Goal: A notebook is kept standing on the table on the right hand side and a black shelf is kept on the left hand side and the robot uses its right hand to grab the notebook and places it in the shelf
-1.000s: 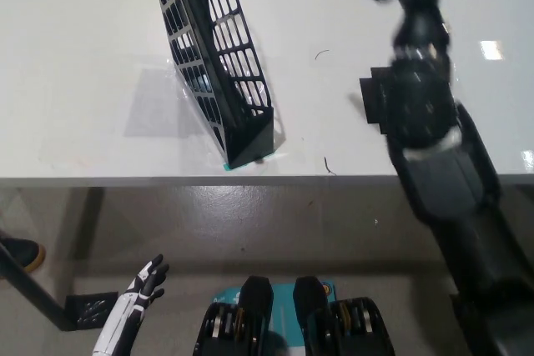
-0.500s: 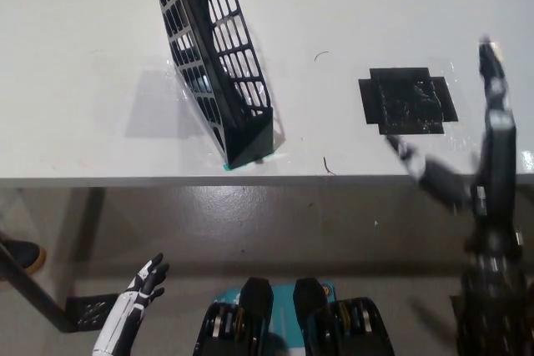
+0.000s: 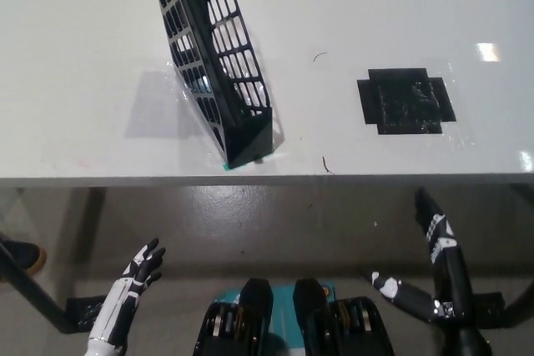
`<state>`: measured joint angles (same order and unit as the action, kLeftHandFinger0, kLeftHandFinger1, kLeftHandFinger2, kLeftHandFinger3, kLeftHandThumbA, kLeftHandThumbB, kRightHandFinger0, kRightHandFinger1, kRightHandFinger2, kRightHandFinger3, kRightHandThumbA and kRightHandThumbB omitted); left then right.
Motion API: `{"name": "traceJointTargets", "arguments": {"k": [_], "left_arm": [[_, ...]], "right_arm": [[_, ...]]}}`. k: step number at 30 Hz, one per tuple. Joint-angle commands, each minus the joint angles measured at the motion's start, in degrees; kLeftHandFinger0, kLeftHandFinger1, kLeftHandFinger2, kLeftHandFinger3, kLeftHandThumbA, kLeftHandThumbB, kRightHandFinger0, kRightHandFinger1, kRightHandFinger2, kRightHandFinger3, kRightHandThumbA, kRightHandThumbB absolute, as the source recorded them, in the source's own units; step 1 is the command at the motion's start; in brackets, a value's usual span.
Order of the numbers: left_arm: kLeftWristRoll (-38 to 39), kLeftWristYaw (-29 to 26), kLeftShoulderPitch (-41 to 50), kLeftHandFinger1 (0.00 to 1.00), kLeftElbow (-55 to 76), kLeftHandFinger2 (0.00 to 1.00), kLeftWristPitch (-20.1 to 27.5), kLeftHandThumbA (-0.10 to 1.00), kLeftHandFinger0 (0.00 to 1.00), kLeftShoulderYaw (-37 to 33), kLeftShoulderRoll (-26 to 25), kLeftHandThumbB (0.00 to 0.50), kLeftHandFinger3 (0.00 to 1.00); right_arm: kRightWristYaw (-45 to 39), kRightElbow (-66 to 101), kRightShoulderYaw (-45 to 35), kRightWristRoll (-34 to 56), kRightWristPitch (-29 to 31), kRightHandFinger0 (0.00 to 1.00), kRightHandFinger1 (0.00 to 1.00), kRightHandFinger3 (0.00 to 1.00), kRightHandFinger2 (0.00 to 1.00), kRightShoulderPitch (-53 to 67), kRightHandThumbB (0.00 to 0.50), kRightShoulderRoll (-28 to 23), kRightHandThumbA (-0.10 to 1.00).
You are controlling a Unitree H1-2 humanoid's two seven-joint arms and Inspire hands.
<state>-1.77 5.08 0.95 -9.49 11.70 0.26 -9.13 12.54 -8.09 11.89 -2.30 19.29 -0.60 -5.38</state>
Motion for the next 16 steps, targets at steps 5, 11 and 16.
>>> {"name": "traceJointTargets", "arguments": {"k": [5,11,16], "left_arm": [[1.5,0.62,-1.11,1.0,0.93,1.0,2.36,1.0,1.0,0.23,-0.22,0.103,1.0],[0.92,0.04,-1.29,1.0,0.42,1.0,3.13,1.0,1.0,0.12,0.2,0.093,1.0],[1.03,-0.06,-1.96,1.0,0.09,1.0,3.27,1.0,1.0,0.33,0.21,0.088,1.0]], "right_arm": [[-6.71,-5.3,-2.64,6.49,4.63,1.0,1.0,1.0,1.0,-0.51,0.275,1.16,1.0],[-8.95,-5.42,-3.49,7.14,2.96,1.0,1.0,1.0,1.0,-1.37,0.256,1.15,1.0],[-10.72,-4.9,-3.93,8.73,1.75,1.0,1.0,1.0,1.0,-1.25,0.247,1.6,1.0]]}}
